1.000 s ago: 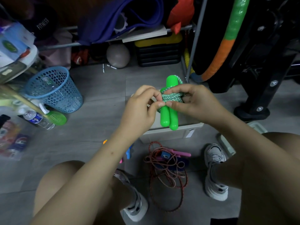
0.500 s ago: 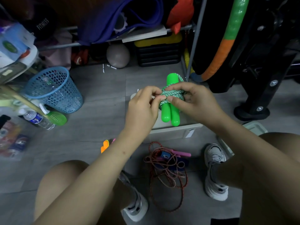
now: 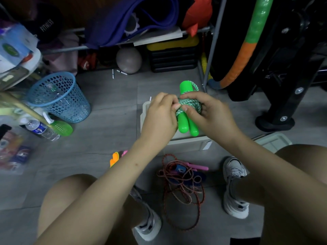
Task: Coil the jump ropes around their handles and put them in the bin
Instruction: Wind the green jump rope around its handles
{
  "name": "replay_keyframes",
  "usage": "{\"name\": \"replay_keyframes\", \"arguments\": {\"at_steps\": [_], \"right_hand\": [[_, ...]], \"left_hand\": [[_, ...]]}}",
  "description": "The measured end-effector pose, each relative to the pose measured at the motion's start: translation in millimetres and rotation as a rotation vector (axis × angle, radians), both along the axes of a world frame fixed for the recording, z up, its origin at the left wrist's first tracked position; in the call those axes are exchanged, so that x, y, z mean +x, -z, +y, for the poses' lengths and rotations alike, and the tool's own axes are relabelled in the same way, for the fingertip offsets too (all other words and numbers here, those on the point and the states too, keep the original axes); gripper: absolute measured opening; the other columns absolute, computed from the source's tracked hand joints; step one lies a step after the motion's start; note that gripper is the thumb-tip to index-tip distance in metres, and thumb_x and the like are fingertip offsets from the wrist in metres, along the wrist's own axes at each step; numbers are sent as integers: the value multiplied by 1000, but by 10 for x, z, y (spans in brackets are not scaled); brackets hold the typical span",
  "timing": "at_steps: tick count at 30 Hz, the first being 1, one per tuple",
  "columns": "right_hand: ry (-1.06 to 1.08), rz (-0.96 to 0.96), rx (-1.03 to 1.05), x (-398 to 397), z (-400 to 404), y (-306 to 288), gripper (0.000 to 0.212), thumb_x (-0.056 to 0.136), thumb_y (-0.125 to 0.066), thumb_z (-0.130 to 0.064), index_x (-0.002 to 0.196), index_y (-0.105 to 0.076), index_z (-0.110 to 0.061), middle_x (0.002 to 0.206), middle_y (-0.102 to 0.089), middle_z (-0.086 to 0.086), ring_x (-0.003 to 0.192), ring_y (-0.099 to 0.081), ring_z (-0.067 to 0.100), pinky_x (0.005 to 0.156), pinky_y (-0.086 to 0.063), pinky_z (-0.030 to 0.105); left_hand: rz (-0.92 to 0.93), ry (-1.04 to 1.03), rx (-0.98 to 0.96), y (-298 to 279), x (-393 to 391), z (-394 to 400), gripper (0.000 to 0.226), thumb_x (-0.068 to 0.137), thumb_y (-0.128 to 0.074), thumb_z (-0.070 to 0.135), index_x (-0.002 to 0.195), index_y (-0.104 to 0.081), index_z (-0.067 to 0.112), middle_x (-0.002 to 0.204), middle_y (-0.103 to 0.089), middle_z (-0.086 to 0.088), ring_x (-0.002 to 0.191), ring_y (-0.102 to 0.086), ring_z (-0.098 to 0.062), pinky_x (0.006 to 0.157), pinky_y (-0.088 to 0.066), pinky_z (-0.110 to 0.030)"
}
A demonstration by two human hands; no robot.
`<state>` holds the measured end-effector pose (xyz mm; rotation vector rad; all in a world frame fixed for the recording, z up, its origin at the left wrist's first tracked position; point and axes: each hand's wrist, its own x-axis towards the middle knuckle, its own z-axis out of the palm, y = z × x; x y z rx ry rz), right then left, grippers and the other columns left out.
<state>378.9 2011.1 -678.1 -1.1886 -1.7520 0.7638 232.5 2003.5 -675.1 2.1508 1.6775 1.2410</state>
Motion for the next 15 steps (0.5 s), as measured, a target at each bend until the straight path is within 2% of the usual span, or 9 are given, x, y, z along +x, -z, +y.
{"name": "replay_keyframes", "arguments": {"at_steps": [3, 6, 8, 10, 11, 13, 15], "right_hand": [[27, -20, 14, -1, 5, -1, 19, 84, -57, -38, 102, -63, -36, 92, -69, -1, 78, -64, 24, 73, -52, 45], [67, -47, 36, 33, 55, -28, 19, 84, -57, -33, 101, -65, -29, 88, -70, 1, 68, -60, 20, 67, -51, 40], [61, -65, 45, 48, 62, -31, 21, 84, -56, -35, 102, -65, -27, 88, -70, 2, 69, -61, 21, 68, -51, 40], [39, -71, 50, 41, 49, -24, 21, 84, -57, -36, 102, -66, -29, 91, -70, 0, 76, -64, 22, 73, -52, 42], [27, -76, 54, 34, 41, -27, 22, 84, -58, -36, 103, -66, -29, 94, -70, -1, 80, -65, 21, 75, -52, 43], [2, -88, 58, 30, 32, -37, 23, 85, -59, -33, 105, -66, -27, 100, -70, -4, 86, -65, 16, 80, -52, 41], [-13, -122, 54, 35, 37, -48, 22, 86, -61, -29, 107, -65, -26, 101, -69, -4, 85, -62, 4, 80, -50, 26]], "left_hand": [[-23, 45, -13, -13, -38, 19, 13, 84, -53, 4, 86, -66, 0, 87, -62, -13, 76, -55, -18, 71, -35, -16], [-66, 71, -29, -31, -73, 20, 19, 82, -58, 10, 96, -71, 5, 90, -65, -1, 74, -57, -6, 71, -44, -17], [-92, 65, -57, -47, -99, 8, 20, 79, -62, 13, 96, -72, 10, 85, -62, 9, 70, -56, 5, 66, -45, -19], [-102, 64, -78, -80, -115, -12, 20, 75, -64, 12, 94, -71, 13, 79, -61, 13, 66, -53, 13, 66, -40, -10], [-98, 64, -92, -99, -116, -24, 21, 74, -64, 11, 94, -68, 16, 77, -60, 14, 66, -53, 13, 66, -39, -7], [-110, 56, -140, -129, -91, -58, 25, 75, -63, 9, 96, -56, 21, 78, -60, 12, 66, -56, 4, 67, -43, -15], [-124, 30, -154, -133, -56, -90, 28, 75, -61, 10, 97, -47, 22, 79, -62, 9, 62, -56, -7, 67, -48, -28]]}}
